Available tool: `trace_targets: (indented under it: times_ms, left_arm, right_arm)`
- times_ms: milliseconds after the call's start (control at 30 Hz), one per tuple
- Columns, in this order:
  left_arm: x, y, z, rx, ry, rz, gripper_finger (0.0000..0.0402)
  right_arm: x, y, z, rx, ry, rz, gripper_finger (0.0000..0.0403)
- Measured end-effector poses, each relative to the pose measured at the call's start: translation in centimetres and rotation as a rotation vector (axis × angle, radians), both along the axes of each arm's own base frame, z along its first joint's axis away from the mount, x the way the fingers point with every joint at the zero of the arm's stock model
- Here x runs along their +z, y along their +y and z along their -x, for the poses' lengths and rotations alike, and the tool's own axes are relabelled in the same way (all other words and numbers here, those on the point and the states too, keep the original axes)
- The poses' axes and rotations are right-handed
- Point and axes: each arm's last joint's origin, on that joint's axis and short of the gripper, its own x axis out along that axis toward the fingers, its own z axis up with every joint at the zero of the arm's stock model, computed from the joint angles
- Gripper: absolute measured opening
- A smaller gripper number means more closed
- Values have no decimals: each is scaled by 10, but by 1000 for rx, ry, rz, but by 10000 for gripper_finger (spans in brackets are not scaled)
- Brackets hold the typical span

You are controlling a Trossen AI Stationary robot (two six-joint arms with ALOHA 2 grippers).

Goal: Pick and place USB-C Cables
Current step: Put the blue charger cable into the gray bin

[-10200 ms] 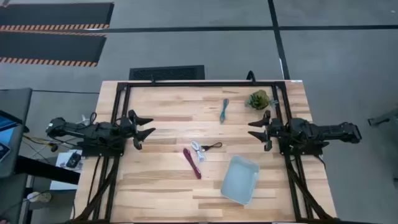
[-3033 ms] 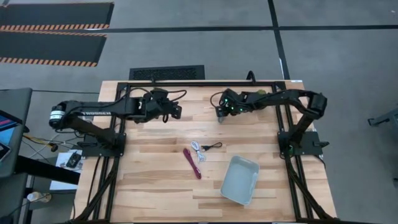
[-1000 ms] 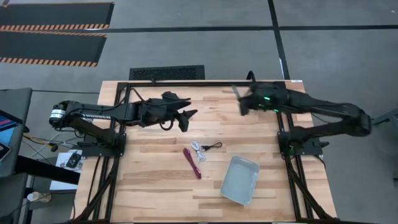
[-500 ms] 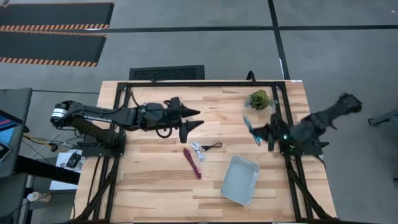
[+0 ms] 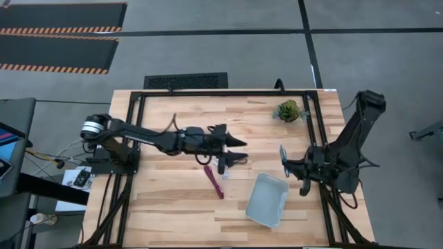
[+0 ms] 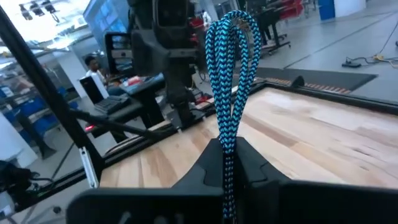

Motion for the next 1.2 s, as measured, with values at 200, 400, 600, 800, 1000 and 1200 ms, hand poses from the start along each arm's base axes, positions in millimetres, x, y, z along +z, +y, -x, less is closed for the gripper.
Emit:
trace_targets:
  times_ms: [200,400,600,800,1000,1200]
  left_arm:
    - [-11,-6,-26,-114,-66,8,219]
    - [-13,-8,-40,-162,-74,-38,219]
    - [-11,-8,-40,-148,-89,-72,219]
    - [-10,-7,-40,-138,-105,-87,219]
    - [-5,-7,-40,-140,-154,-86,219]
    - [-5,-7,-40,-141,-153,-71,219]
  right_arm:
    - [1,2,-14,1,4,37,12]
    - [4,-3,-32,60,-9,58,12]
    - [9,-7,-41,74,-34,100,12]
    - [15,-16,-52,136,-78,128,13]
    - [15,-24,-64,188,-102,135,13]
    - [10,-28,-75,198,-103,144,13]
